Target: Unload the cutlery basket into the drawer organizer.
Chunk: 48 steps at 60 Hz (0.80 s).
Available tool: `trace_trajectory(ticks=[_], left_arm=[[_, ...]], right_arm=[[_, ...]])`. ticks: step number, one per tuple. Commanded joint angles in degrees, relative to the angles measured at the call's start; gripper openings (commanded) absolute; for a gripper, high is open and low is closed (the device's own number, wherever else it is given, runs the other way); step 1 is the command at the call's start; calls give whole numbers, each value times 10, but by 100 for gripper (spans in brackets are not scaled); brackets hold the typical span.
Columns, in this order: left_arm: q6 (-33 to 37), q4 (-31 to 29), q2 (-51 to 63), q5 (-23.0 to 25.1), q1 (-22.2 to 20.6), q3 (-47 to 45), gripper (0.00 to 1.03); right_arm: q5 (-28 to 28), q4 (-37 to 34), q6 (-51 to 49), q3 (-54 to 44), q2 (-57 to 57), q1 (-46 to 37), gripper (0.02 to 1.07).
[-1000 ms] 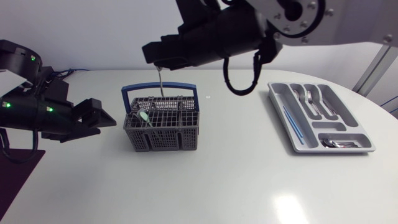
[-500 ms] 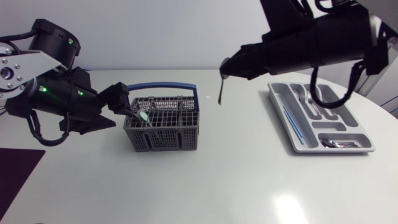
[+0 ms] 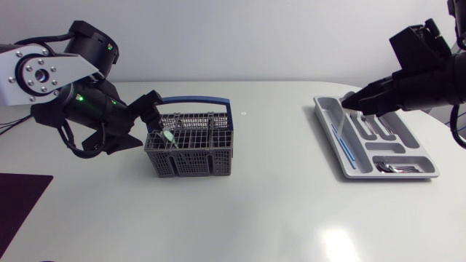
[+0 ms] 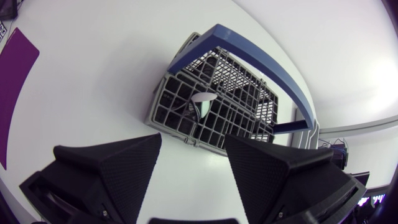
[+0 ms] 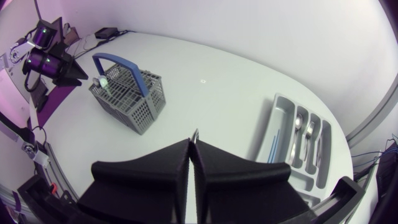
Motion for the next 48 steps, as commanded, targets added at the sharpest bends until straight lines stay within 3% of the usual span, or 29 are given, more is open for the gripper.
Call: trace_trajectory(ticks=[1, 26, 42, 48], left_arm=[[-32, -6, 16, -6, -4, 18, 72], [-64, -6, 43, -32, -17, 25, 72], [-78, -7, 56, -37, -17, 31, 72], [-81, -7, 56, -39, -17, 34, 72]], right_arm=[[-3, -11, -46, -23, -10, -33, 9], [8, -23, -226, -67, 9, -218, 9], [53, 87, -297, -116, 94, -294, 9], [92, 167, -307, -150, 111, -293, 9]])
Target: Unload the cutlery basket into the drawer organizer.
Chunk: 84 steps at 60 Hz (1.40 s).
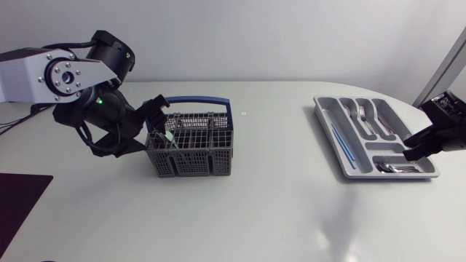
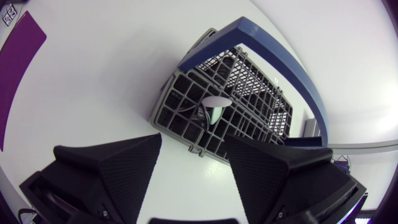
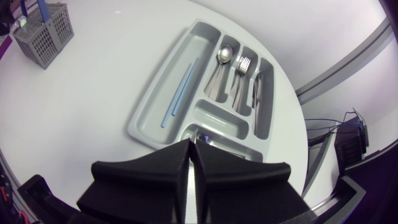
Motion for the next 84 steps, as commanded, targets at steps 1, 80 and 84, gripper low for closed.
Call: trace_trajectory(ticks=[1, 80, 84], left_arm=[[-21, -5, 8, -6, -5, 19, 72], [-71, -5, 11, -67, -18, 46, 64], [-70, -7, 7, -67, -19, 48, 64]], right_arm=[[23, 45, -25, -31, 19, -2, 9], [155, 292, -54, -50, 231, 1, 99], [155, 294, -55, -53, 225, 2, 102]])
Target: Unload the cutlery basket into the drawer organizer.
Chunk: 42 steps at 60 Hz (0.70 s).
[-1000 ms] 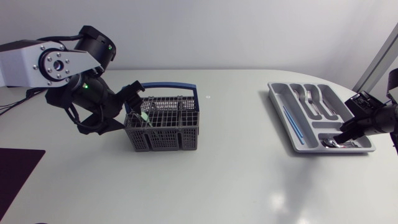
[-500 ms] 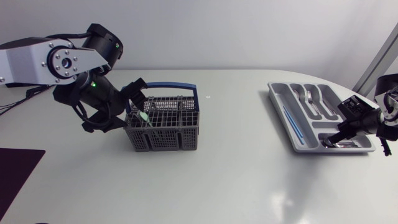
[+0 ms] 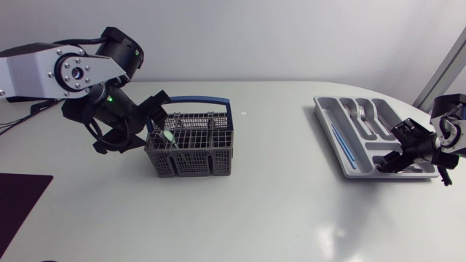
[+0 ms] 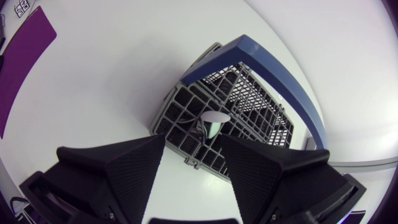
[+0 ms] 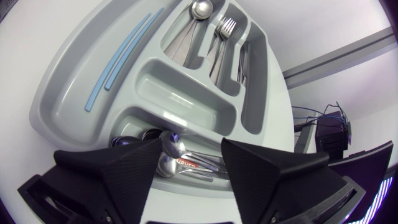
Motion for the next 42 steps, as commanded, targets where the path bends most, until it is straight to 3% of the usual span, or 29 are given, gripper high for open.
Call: trace_trajectory(ticks=[1, 25, 31, 42], left_arm=[[-12, -4, -13, -7, -1, 25, 64], [-3, -2, -14, -7, -2, 21, 54], [-2, -2, -14, -7, -1, 20, 36], [-1, 1, -7, -7, -1, 9, 32]], right_arm=[[6, 7, -15, -14, -1, 2, 102], [5, -13, 13, -46, -121, 28, 102], [5, -32, 27, -55, -159, 46, 102], [6, -61, 52, -68, -211, 88, 102]])
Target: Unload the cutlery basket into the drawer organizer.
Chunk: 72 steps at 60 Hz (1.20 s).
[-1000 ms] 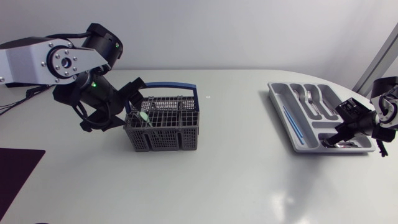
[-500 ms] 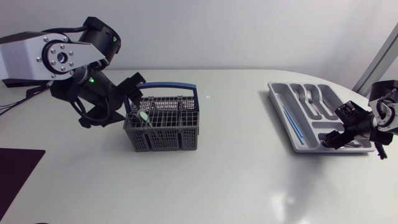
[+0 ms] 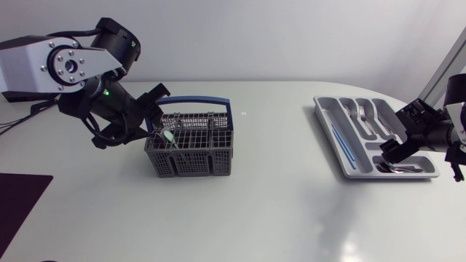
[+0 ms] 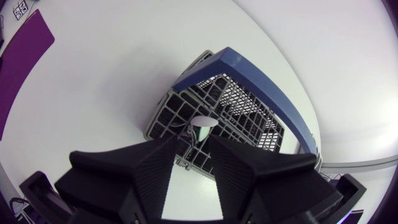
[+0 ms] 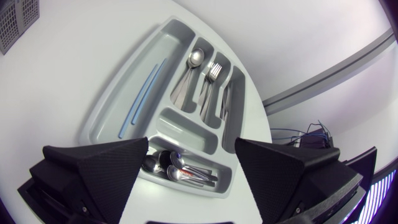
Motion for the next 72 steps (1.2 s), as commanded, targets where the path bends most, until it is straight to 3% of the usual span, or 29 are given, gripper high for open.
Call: trace_trajectory(ticks=[1, 33, 72], left_arm=[[-2, 2, 2, -5, -1, -4, 32], [2, 14, 36, -5, 2, -6, 32], [14, 23, 63, 5, 12, -3, 32]], right_arm=[[4, -15, 20, -19, -20, 18, 102], [29, -38, 74, -34, -59, 109, 102], [40, -37, 87, -40, -59, 139, 102]])
